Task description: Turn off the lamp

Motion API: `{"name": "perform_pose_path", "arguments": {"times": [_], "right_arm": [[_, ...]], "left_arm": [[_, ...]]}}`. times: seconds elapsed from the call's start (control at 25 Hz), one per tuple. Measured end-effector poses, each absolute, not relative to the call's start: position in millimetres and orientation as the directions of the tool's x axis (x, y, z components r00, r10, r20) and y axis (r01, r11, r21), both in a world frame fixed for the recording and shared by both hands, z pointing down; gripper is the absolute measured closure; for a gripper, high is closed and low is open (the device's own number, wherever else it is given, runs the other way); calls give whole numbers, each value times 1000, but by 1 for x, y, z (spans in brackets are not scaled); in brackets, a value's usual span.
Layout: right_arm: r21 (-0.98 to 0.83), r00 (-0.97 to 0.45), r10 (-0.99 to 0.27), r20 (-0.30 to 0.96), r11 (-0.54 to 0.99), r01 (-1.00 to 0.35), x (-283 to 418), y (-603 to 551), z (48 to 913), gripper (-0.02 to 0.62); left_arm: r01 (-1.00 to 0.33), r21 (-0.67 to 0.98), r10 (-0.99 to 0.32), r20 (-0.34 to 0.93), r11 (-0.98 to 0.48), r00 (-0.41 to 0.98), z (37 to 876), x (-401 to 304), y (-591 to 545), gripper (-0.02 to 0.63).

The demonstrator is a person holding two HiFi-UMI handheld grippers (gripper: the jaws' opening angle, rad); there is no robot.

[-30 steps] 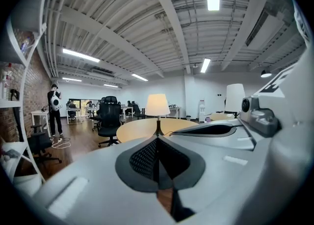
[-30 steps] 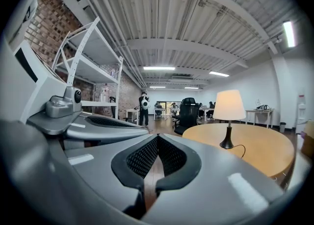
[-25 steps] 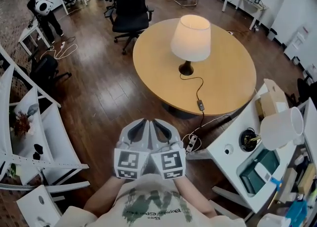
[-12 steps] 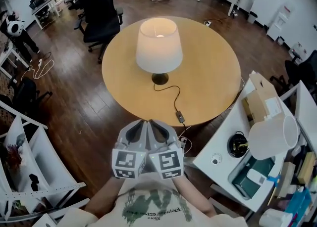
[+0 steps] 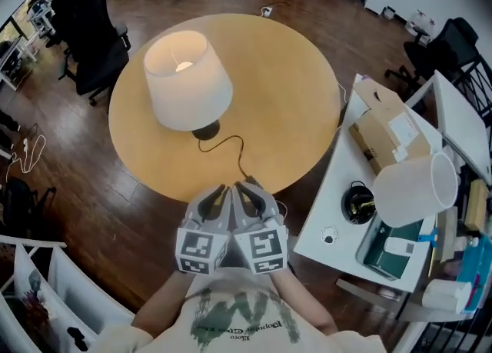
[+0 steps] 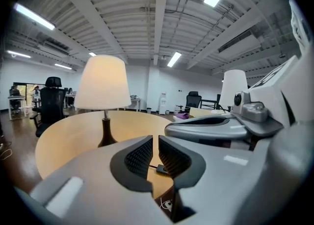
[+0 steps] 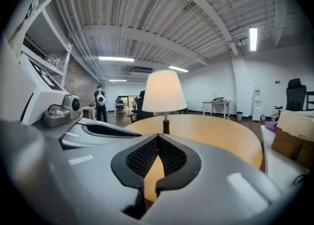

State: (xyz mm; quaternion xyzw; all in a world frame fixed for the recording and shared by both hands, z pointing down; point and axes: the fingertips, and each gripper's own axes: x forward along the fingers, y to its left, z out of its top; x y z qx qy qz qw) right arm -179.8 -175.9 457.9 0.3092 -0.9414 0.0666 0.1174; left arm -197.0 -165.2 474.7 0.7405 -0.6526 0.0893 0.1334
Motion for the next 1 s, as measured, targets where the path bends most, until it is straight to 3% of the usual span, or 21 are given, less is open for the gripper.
{"name": "perform_pose_path", "arguments": {"times": [0.36,0.72,1.0], "right_arm": [[-59,-593,-729,342,613,-788,-154,-220,482,595],[-54,-428,-821,377,442,-895,-116,-239,495,595],[-48,-355,-850,389,366,-929,-100,-236,498,595]], "left_arm": [[-927,114,-837,400,-358,373,535,-185,-217,554],[-847,114,-688,531,-519,494,592,-162,-235,532],[-815,158,-614,582,-557,533,624,-152,-240,531]]}}
